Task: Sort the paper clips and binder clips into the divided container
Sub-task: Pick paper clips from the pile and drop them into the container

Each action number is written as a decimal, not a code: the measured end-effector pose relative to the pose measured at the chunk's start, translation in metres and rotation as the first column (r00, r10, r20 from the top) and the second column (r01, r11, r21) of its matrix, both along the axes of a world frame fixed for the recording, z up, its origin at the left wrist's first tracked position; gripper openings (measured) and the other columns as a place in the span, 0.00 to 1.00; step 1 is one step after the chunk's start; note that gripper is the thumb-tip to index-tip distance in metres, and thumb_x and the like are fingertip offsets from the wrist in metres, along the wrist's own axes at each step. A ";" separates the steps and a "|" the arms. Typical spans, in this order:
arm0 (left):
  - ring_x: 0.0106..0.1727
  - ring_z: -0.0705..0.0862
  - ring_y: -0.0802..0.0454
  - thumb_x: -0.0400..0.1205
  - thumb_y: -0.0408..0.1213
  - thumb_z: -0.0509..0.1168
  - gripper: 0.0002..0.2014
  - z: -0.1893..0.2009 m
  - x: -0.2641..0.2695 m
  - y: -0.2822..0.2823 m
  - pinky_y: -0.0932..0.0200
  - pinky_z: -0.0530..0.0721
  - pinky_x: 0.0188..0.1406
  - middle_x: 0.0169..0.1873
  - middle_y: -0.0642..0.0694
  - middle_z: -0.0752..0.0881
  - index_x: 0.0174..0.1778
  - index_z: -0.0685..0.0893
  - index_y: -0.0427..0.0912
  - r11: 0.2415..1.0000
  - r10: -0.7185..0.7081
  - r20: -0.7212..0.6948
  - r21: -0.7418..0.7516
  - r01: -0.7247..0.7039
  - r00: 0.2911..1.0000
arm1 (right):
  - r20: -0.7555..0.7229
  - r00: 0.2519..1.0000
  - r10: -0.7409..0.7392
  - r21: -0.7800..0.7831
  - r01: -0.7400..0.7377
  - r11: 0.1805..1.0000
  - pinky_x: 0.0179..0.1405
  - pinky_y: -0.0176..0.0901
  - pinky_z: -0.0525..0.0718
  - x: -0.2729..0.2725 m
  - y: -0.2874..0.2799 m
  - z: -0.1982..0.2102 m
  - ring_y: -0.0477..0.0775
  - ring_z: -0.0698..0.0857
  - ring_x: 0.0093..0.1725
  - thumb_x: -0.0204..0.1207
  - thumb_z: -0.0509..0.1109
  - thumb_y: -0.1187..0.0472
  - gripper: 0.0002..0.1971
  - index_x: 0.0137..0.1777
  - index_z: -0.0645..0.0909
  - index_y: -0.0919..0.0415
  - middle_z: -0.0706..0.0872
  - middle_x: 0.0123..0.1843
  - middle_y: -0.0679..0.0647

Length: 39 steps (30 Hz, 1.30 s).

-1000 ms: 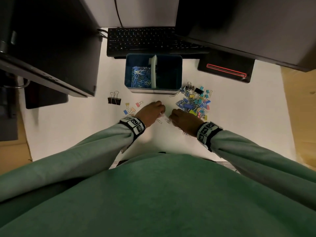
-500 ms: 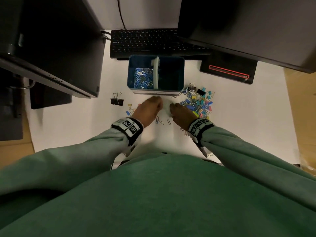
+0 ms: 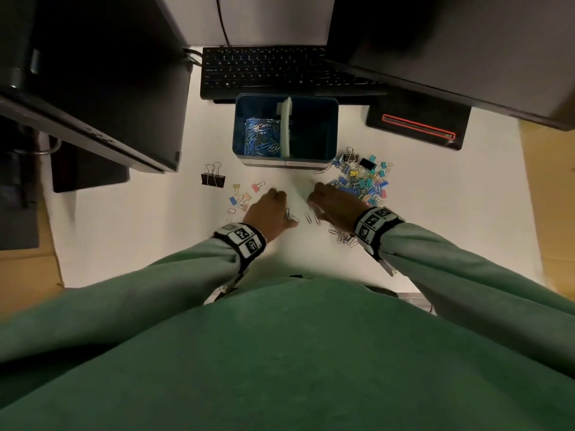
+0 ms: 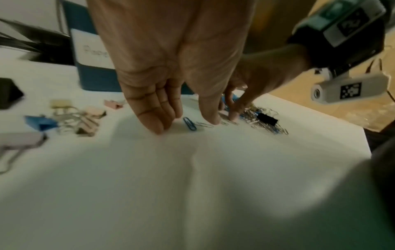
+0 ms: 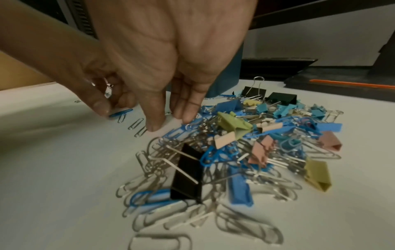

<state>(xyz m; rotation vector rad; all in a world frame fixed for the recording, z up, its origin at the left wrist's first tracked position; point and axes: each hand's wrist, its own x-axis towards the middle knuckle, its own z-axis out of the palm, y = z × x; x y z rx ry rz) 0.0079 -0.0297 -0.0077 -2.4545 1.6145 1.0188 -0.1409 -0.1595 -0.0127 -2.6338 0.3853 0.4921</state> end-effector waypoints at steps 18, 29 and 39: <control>0.55 0.80 0.38 0.85 0.30 0.57 0.11 -0.019 -0.009 0.002 0.49 0.79 0.46 0.55 0.34 0.79 0.62 0.73 0.30 0.963 -0.229 0.068 -0.126 0.236 0.971 | -0.042 0.994 -0.101 -0.018 0.100 0.995 0.45 0.52 0.83 0.002 0.016 -0.007 0.64 0.84 0.50 0.78 0.63 0.72 0.09 0.57 0.77 0.70 0.82 0.53 0.66; 0.48 0.85 0.42 0.82 0.37 0.64 0.10 -0.010 0.001 0.012 0.51 0.83 0.50 0.49 0.40 0.86 0.57 0.76 0.37 0.999 0.052 -0.112 -0.009 -0.053 0.992 | -0.031 0.913 -0.407 0.103 0.408 0.907 0.42 0.46 0.82 -0.003 0.018 -0.009 0.58 0.84 0.43 0.81 0.61 0.64 0.06 0.51 0.78 0.66 0.85 0.46 0.62; 0.55 0.79 0.40 0.85 0.34 0.60 0.09 -0.022 -0.004 0.010 0.50 0.78 0.54 0.54 0.37 0.79 0.57 0.77 0.33 0.934 -0.328 0.048 -0.132 0.332 0.943 | -0.075 0.927 -0.367 -0.030 0.366 0.930 0.47 0.49 0.86 -0.017 0.023 -0.008 0.60 0.86 0.49 0.81 0.65 0.54 0.14 0.58 0.77 0.65 0.86 0.53 0.59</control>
